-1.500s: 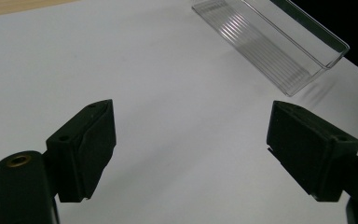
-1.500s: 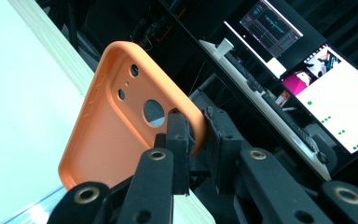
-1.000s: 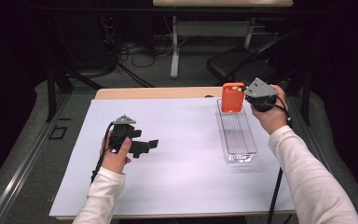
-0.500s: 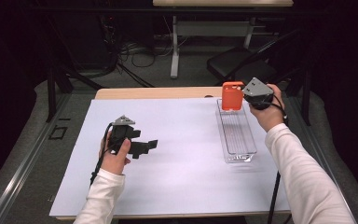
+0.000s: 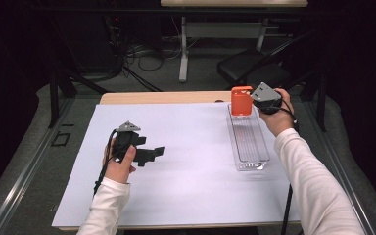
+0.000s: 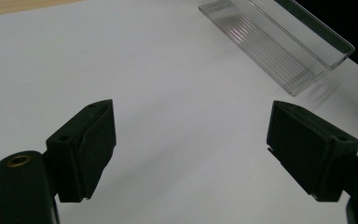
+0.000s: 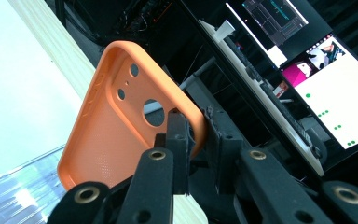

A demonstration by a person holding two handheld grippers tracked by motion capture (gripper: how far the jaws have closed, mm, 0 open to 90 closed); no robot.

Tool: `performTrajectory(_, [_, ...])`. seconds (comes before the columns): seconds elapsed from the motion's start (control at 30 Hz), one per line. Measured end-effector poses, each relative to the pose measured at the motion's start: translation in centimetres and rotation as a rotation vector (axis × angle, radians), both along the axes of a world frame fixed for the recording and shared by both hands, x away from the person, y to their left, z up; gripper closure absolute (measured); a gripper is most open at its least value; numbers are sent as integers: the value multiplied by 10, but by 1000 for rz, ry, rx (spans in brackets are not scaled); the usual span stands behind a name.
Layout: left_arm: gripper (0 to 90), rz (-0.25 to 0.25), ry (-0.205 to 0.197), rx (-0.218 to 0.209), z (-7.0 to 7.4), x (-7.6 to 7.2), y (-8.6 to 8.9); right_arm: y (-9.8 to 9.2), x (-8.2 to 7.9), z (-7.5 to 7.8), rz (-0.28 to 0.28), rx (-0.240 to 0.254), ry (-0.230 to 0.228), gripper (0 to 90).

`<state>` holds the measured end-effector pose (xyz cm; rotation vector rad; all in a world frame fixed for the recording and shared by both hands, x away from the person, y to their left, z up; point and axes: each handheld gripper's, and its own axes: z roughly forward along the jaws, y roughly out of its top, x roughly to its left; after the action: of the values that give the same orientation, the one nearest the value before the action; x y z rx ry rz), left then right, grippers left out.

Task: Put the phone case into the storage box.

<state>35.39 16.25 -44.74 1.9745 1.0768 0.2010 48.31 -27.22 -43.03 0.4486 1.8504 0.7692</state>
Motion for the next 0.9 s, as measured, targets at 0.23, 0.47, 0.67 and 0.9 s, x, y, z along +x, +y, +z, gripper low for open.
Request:
performTrajectory(0.23, [162, 5, 2, -2, 0, 0, 2, 2, 7, -8, 0, -33, -23, 805])
performTrajectory(0.47, [162, 10, 2, -5, 0, -1, 2, 3, 13, -14, -4, -29, -21, 805])
performTrajectory(0.67, [162, 6, 8, 1, -2, 0, 2, 3, 17, -20, -12, -33, -15, 805])
performTrajectory(0.9, [162, 10, 5, 1, -3, 0, 1, 0, 22, -26, -24, -23, 0, 804])
